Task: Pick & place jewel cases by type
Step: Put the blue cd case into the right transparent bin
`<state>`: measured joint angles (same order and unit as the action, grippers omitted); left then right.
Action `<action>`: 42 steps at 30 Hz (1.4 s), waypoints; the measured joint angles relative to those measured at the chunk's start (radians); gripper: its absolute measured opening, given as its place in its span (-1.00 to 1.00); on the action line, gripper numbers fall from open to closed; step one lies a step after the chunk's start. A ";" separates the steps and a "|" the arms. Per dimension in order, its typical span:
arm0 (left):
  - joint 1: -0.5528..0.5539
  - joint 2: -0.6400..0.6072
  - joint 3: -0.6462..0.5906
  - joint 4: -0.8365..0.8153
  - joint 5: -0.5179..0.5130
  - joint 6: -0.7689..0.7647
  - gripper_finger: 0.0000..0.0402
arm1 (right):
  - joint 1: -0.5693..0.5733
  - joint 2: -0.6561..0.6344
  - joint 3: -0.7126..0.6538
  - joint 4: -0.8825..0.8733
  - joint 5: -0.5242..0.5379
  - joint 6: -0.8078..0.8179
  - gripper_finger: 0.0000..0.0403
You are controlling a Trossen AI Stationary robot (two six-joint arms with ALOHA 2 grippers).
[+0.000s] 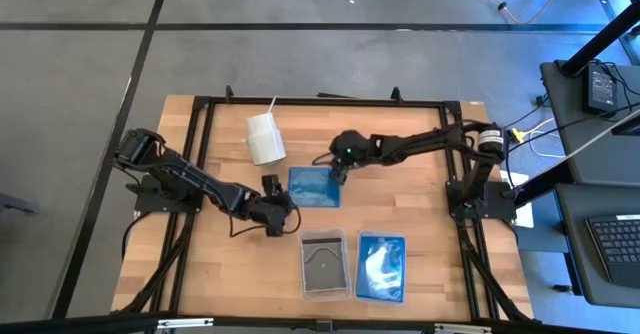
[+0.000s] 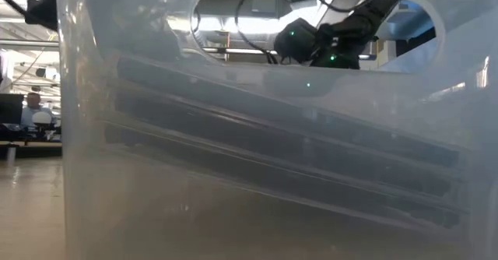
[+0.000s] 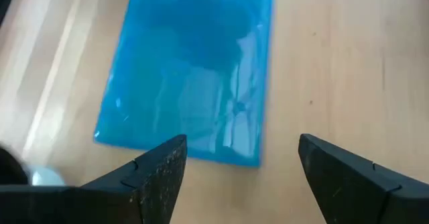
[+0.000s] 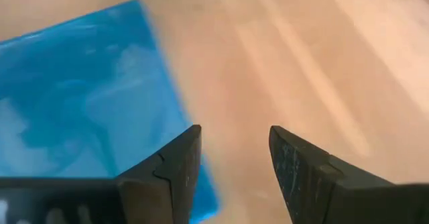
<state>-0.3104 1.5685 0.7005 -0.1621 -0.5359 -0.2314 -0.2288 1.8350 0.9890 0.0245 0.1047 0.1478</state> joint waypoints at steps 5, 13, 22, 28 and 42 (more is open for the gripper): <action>-0.009 0.067 0.000 0.075 -0.037 0.013 0.41 | -0.064 0.010 0.001 0.008 -0.046 -0.020 -0.11; -0.025 0.179 0.005 0.146 -0.154 0.065 0.41 | -0.082 0.071 0.002 0.065 -0.139 -0.023 -0.11; -0.017 0.212 0.006 0.164 -0.170 0.241 0.40 | -0.089 0.169 0.067 0.092 -0.145 -0.116 -0.11; 0.009 0.212 0.006 0.166 -0.122 0.192 0.34 | -0.086 0.234 0.189 -0.020 -0.231 -0.185 -0.11; 0.048 0.209 0.006 0.157 -0.038 0.043 0.16 | -0.034 0.307 0.304 -0.165 -0.264 -0.180 -0.11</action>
<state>-0.2621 1.7771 0.7063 -0.0048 -0.5736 -0.1883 -0.2633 2.1425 1.2935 -0.1403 -0.1597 -0.0320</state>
